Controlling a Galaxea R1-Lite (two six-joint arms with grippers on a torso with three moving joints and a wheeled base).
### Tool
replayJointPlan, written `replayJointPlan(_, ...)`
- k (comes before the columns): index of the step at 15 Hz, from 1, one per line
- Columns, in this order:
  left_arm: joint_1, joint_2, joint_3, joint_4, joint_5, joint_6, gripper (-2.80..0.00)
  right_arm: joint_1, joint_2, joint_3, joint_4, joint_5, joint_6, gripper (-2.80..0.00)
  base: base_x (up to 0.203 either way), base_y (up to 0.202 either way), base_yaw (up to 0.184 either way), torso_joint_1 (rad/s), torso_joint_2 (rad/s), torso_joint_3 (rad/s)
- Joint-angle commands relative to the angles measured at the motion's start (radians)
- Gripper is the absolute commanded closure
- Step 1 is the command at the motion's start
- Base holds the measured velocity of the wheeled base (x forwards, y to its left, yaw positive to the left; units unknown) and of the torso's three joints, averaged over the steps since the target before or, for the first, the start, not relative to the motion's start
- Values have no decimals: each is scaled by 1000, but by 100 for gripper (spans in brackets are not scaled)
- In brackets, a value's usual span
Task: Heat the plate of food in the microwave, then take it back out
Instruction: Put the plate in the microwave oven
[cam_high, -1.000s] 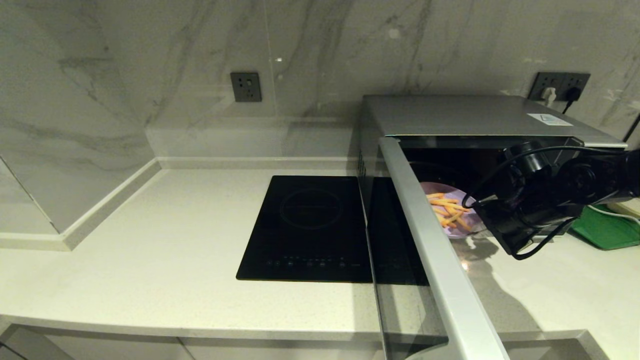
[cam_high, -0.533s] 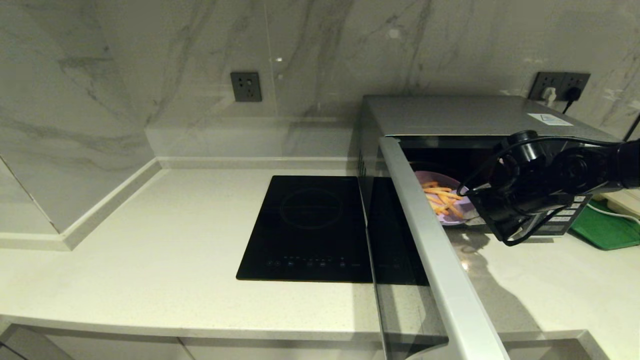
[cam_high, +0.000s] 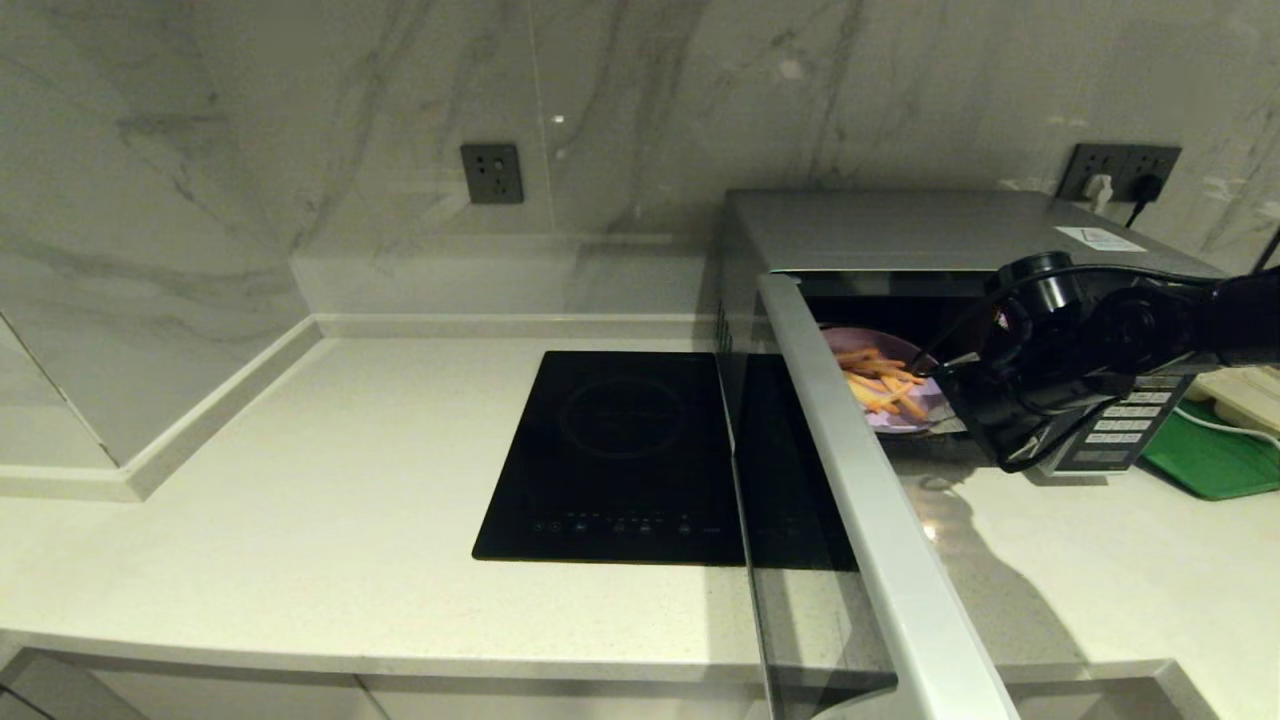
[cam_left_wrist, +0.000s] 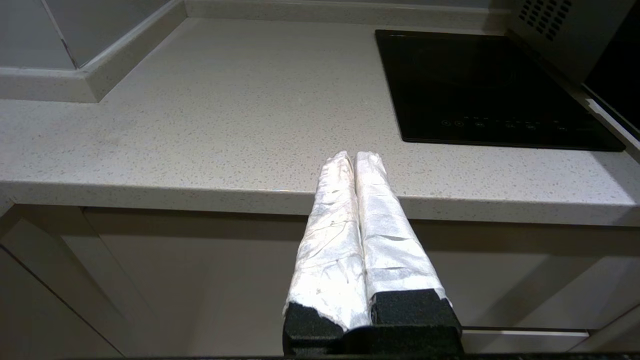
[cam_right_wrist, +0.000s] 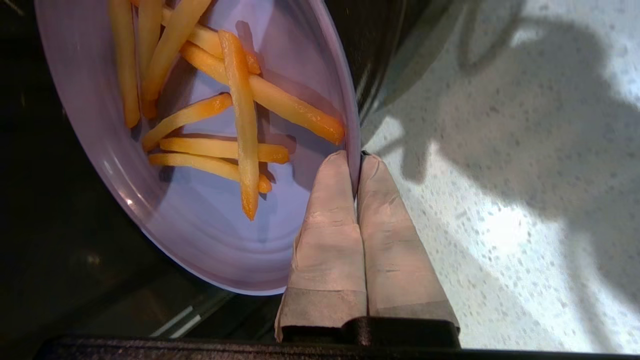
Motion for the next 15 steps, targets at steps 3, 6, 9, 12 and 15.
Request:
replayJointPlan(3,0,0,0,-1,0,0,0,-2,55,-58,3,-2,7,0,0,0,0,0,0,0)
replayJointPlan(6,0,0,0,-1,0,-1,0,-3,64,-77,4,-2,4,0,0,0,0,0,0,0)
replayJointPlan(9,0,0,0,-1,0,-1,0,-4,80,-77,4,-16,6,0,0,0,0,0,0,0)
replayJointPlan(12,0,0,0,-1,0,-1,0,-6,85,-77,3,-24,6,0,0,0,0,0,0,0)
replayJointPlan(15,0,0,0,-1,0,-1,0,-7,85,-77,3,-25,6,0,0,0,0,0,0,0)
